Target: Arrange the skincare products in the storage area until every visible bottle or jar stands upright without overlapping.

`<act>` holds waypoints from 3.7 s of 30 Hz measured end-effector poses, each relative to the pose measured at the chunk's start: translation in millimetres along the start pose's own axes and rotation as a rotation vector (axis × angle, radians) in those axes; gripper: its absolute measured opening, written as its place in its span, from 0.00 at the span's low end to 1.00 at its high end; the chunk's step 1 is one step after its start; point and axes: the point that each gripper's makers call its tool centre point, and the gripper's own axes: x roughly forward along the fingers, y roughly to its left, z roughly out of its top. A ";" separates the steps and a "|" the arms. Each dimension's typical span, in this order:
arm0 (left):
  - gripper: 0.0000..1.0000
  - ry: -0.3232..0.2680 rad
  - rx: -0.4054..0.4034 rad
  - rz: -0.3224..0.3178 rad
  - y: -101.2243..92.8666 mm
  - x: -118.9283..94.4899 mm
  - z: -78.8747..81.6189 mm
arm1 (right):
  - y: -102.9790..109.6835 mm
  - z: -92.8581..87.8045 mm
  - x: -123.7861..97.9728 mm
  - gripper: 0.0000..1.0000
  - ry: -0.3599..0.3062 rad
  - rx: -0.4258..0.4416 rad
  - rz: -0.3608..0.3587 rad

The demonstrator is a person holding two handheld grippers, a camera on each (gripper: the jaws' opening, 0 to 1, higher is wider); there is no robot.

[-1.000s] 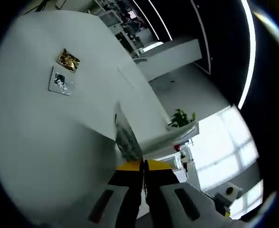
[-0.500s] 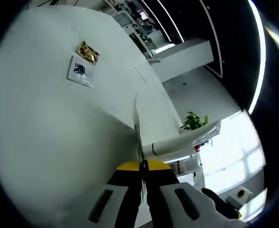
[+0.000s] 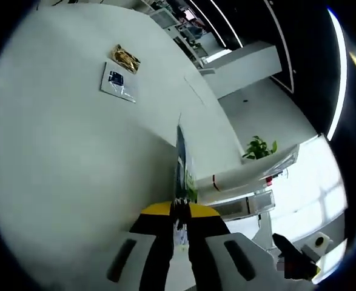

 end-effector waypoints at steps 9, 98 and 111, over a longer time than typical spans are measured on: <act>0.07 0.046 0.095 0.059 10.1 1.3 -5.2 | -0.3 -1.0 -0.1 0.97 0.005 -0.005 -0.002; 0.69 0.317 0.977 0.117 -6.4 -57.0 -19.3 | -4.9 -9.3 -0.8 0.98 0.036 -0.001 0.000; 0.84 0.271 0.988 0.097 -12.9 -85.2 -16.9 | -4.2 -10.6 -0.1 0.98 0.040 -0.017 -0.011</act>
